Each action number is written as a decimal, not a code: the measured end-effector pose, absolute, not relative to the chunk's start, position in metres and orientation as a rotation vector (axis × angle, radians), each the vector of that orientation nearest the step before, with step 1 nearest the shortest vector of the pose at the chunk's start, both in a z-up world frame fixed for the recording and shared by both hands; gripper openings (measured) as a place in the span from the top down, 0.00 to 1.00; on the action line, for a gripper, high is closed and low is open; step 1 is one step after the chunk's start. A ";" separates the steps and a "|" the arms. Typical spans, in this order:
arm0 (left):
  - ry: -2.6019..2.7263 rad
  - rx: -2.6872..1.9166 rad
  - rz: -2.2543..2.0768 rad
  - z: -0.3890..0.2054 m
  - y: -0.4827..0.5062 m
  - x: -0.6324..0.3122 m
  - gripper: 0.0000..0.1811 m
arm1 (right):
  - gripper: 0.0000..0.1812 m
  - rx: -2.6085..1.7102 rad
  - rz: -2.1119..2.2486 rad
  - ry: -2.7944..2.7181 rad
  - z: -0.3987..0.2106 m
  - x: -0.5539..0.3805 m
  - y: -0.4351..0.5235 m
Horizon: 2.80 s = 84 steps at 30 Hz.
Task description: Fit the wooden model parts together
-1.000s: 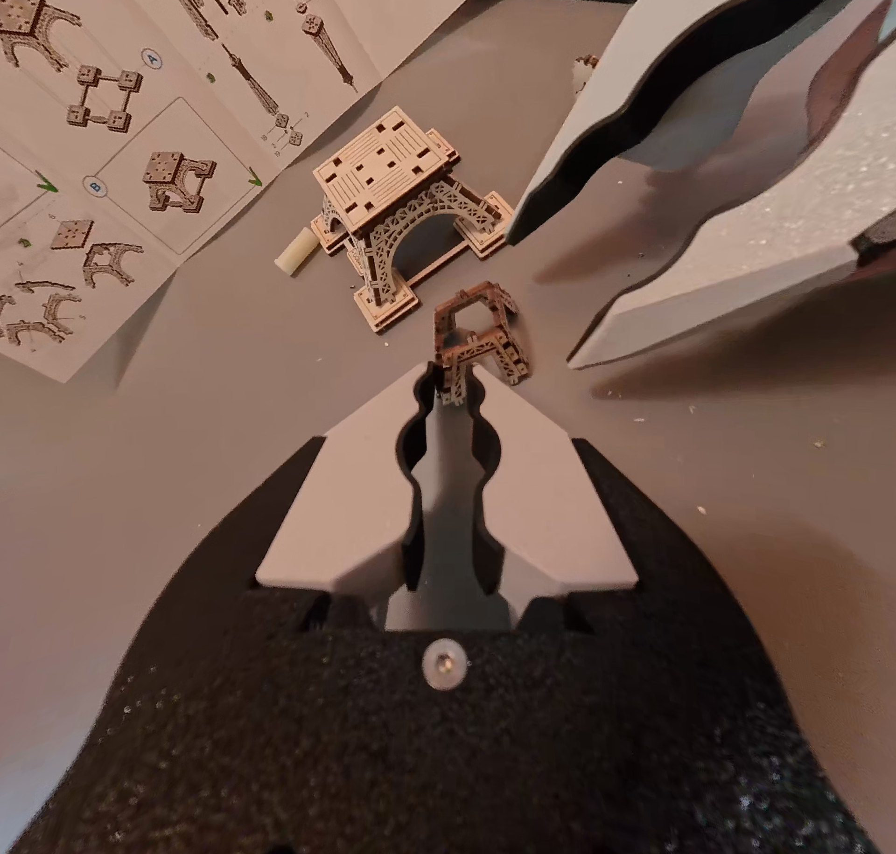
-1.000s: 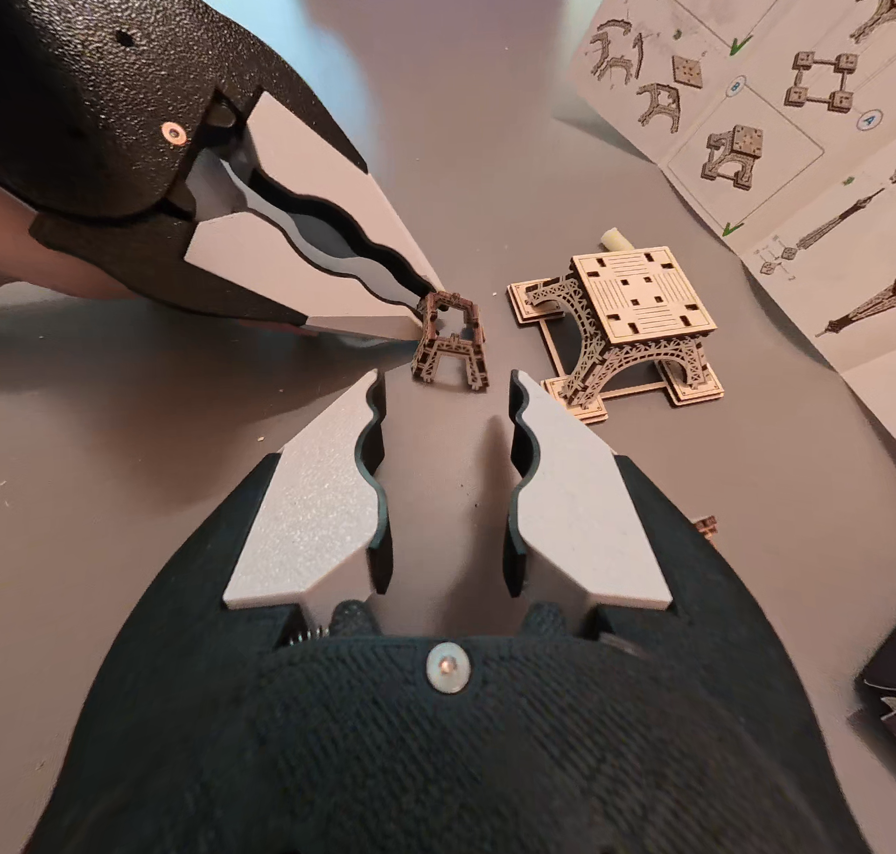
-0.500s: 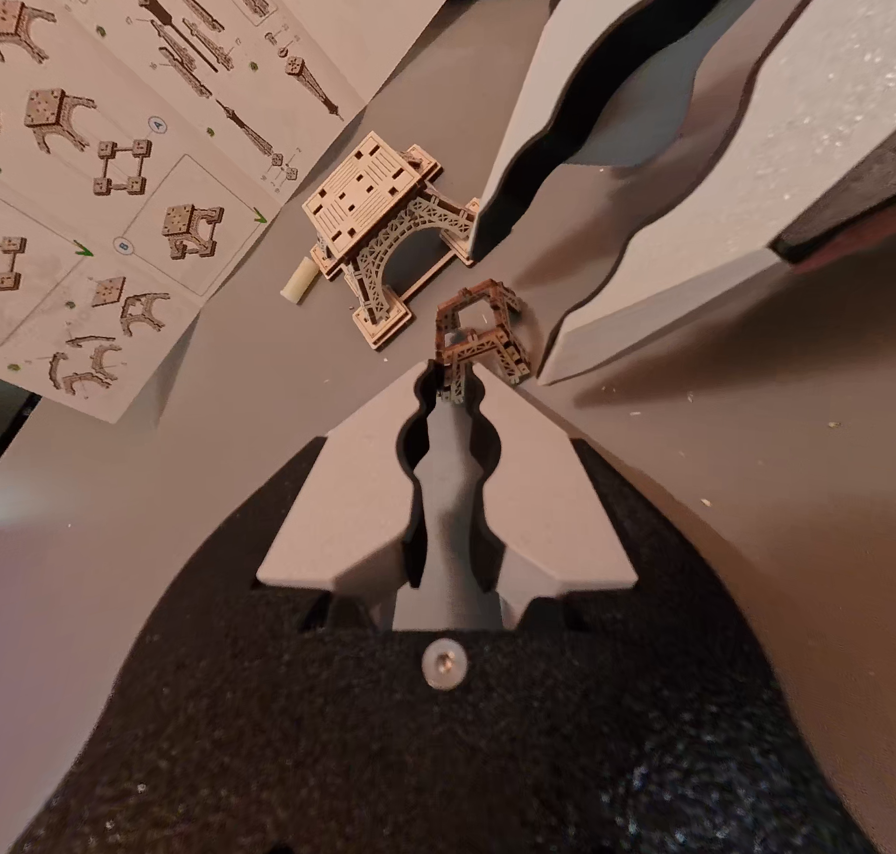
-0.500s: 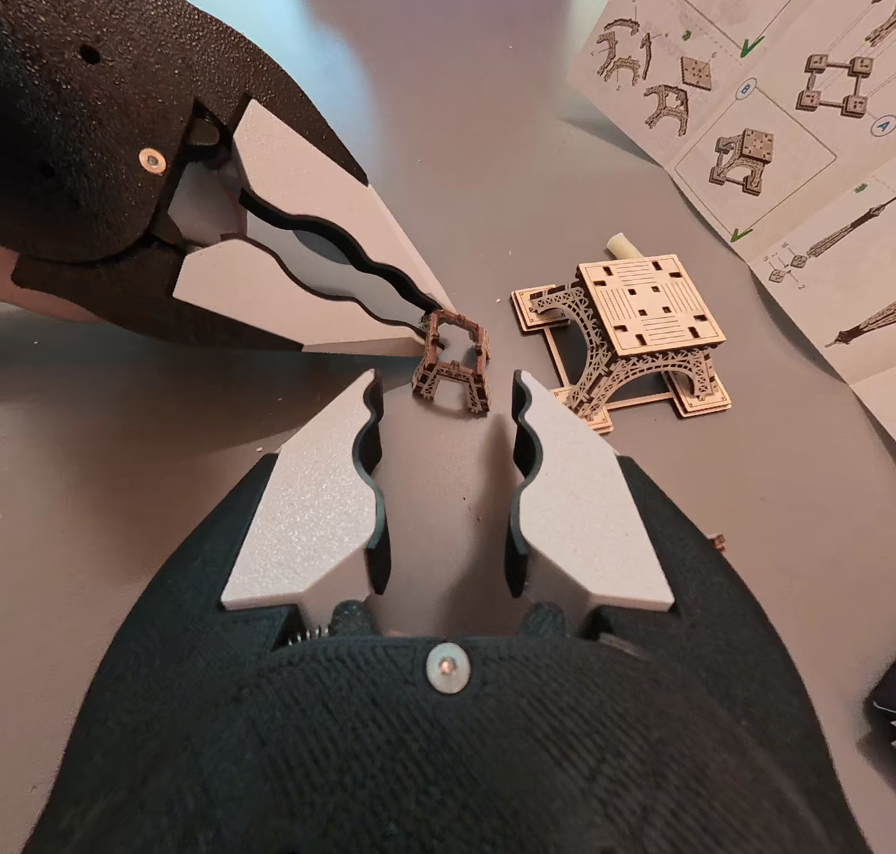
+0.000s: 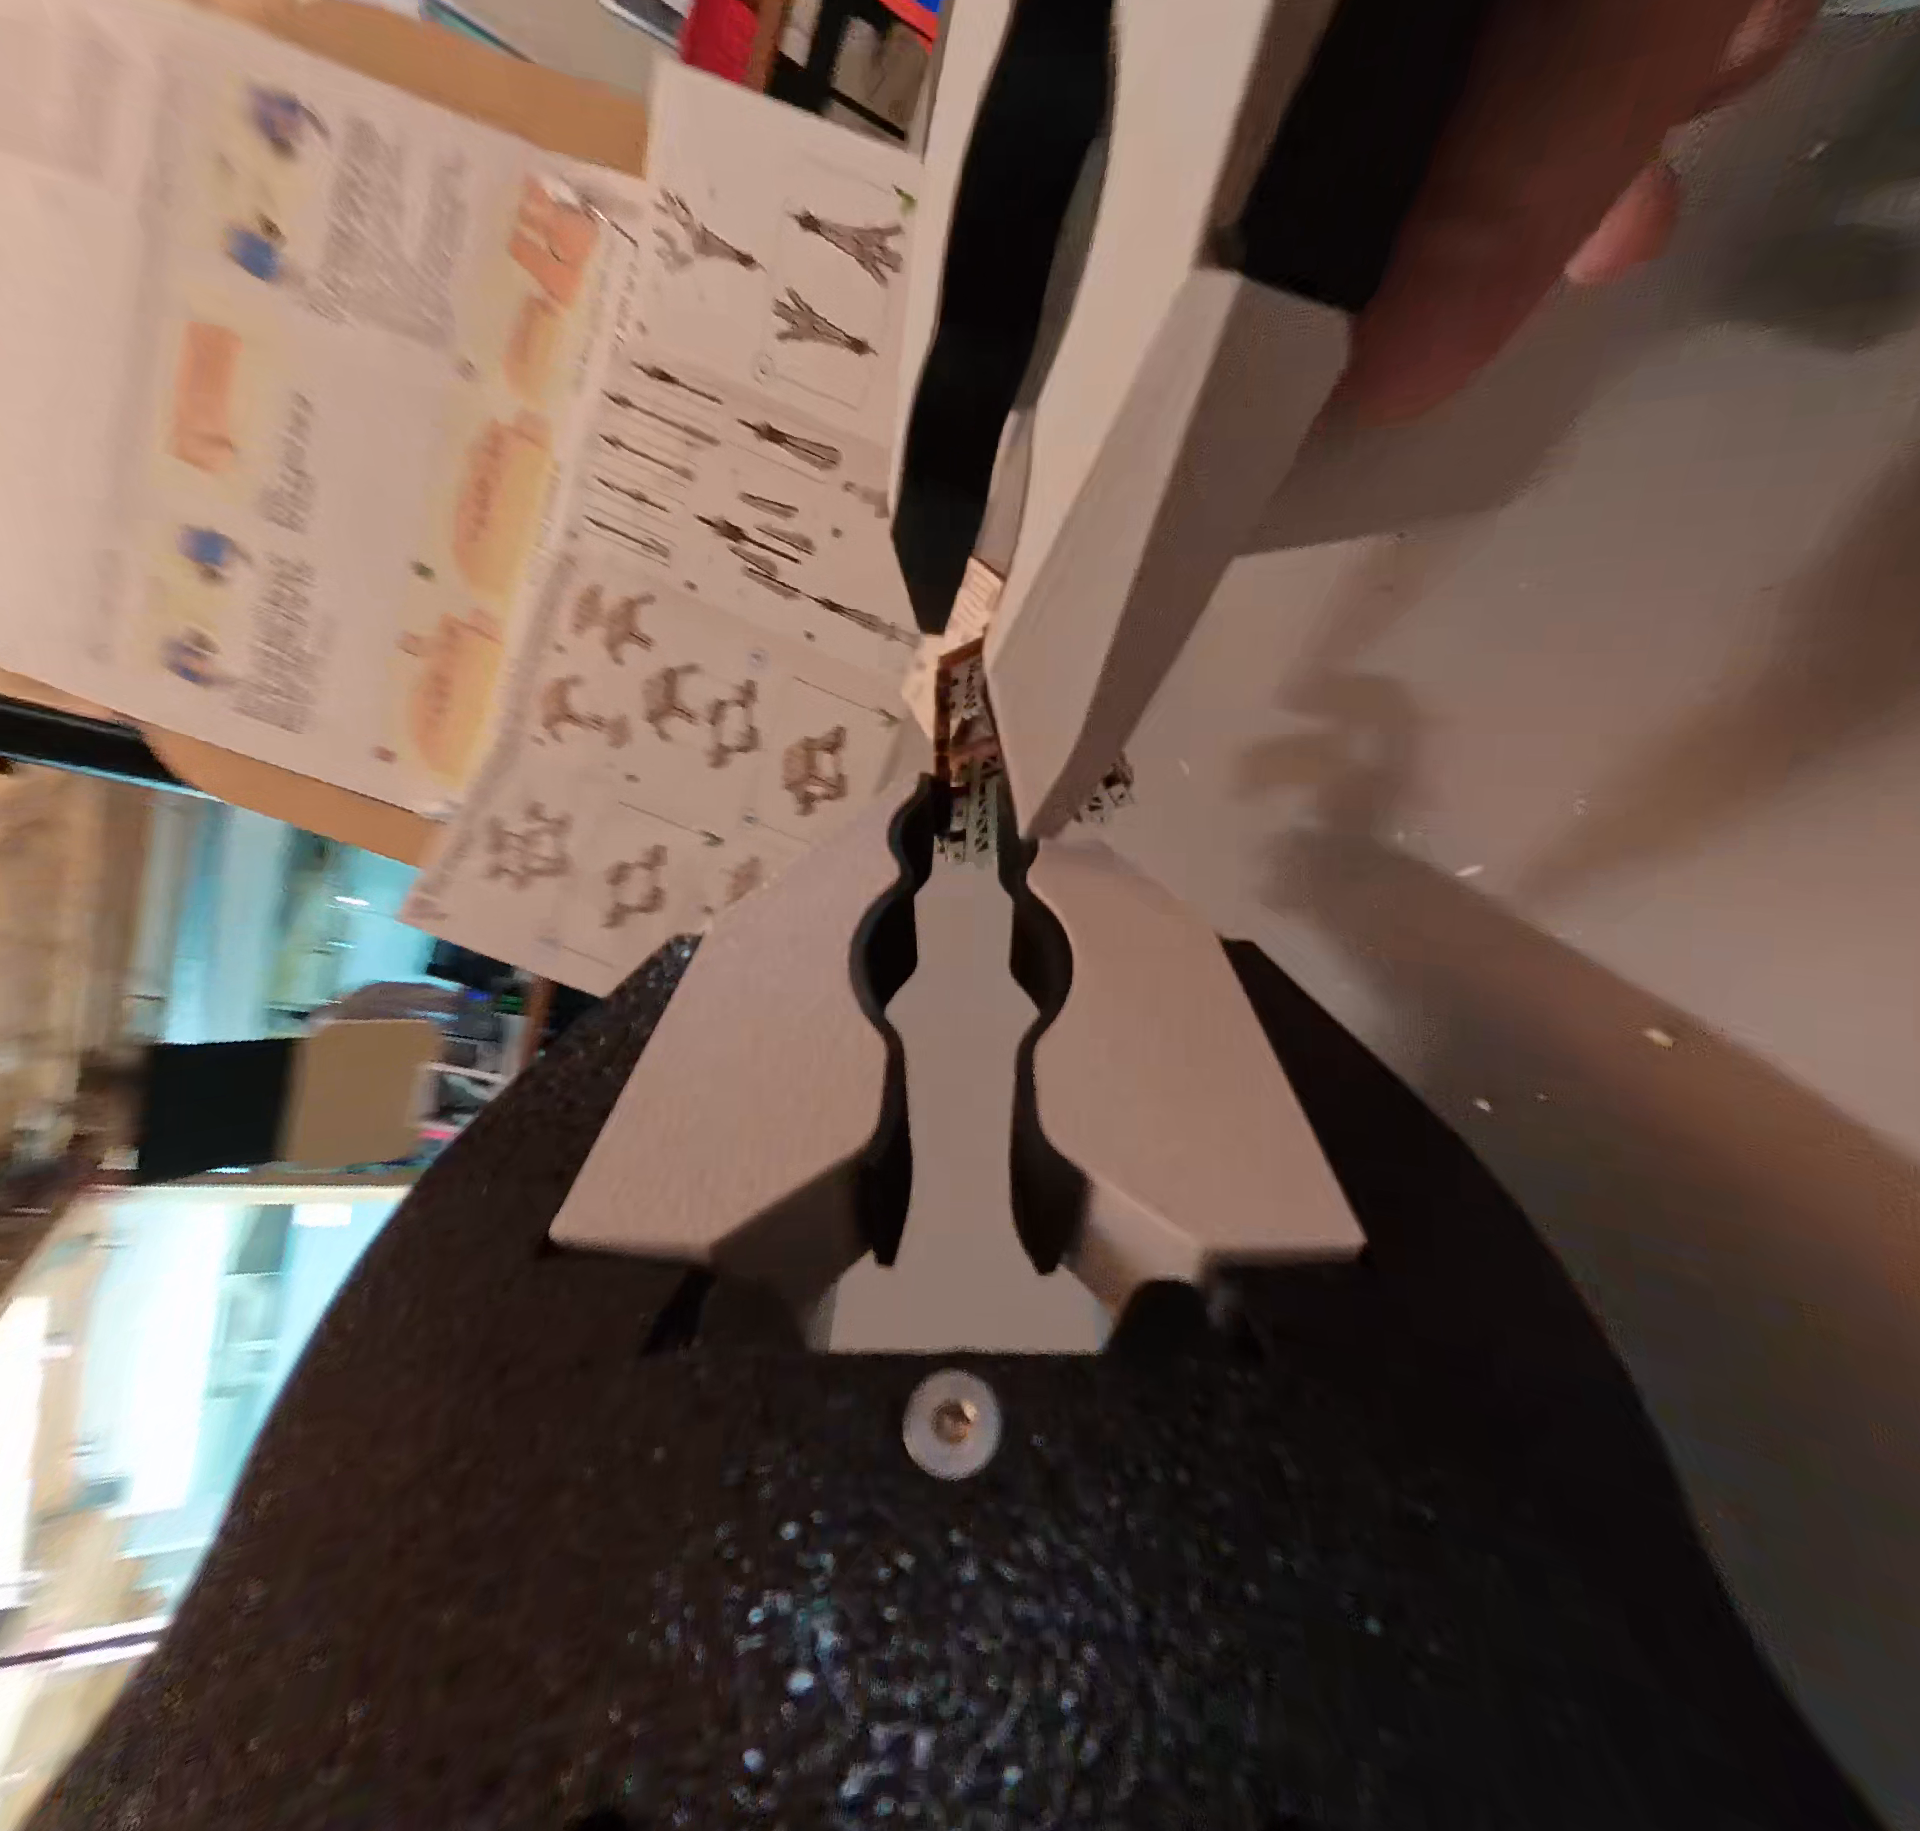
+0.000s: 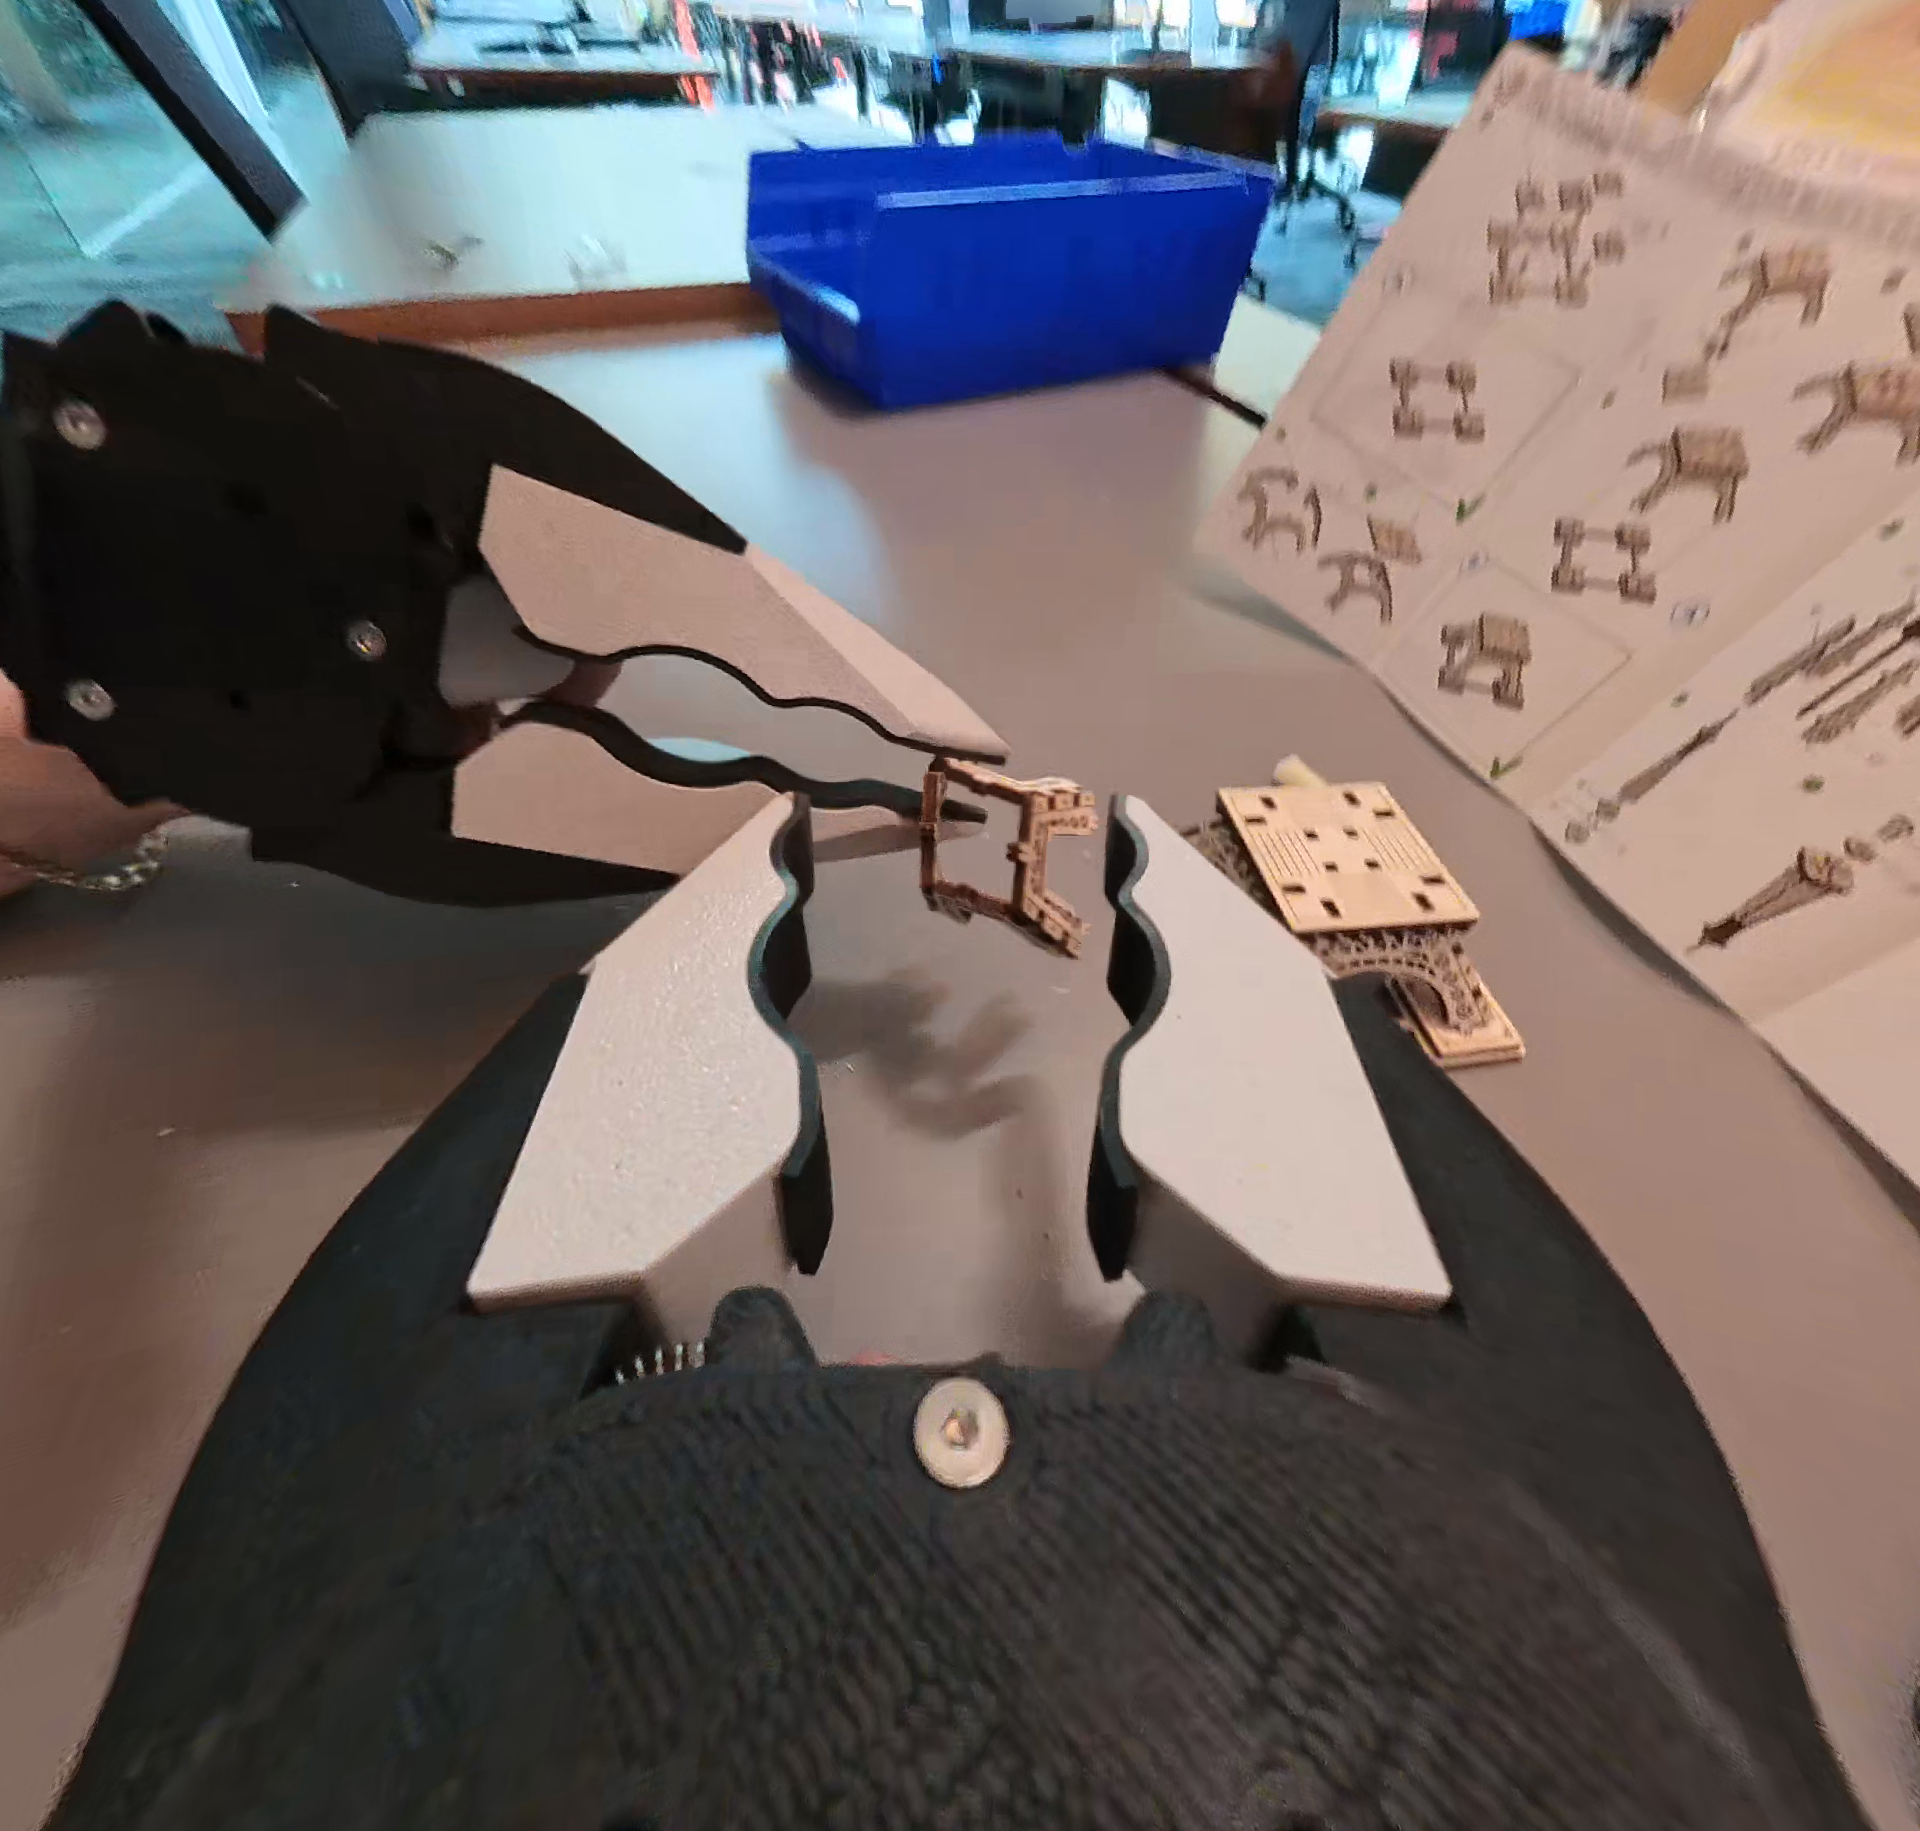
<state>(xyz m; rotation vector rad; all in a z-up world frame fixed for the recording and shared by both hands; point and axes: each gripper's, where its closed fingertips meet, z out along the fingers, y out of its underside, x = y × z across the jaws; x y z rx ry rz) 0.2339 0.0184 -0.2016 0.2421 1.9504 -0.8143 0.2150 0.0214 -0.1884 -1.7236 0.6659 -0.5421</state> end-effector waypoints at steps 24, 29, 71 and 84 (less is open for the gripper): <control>1.778 0.371 -1.342 -0.138 0.023 0.178 0.92 | 0.85 -1.231 0.035 0.580 -0.133 0.181 0.032; 1.793 0.345 -1.486 -0.123 0.032 0.172 0.94 | 0.85 -1.079 0.246 0.617 -0.123 0.179 0.031; 2.044 0.381 -1.471 -0.142 0.039 0.175 0.95 | 0.75 -1.516 -0.375 0.376 -0.131 0.171 0.033; 2.048 0.528 -1.257 -0.164 0.033 0.174 0.95 | 0.83 -1.924 -1.056 -0.024 -0.154 0.170 0.035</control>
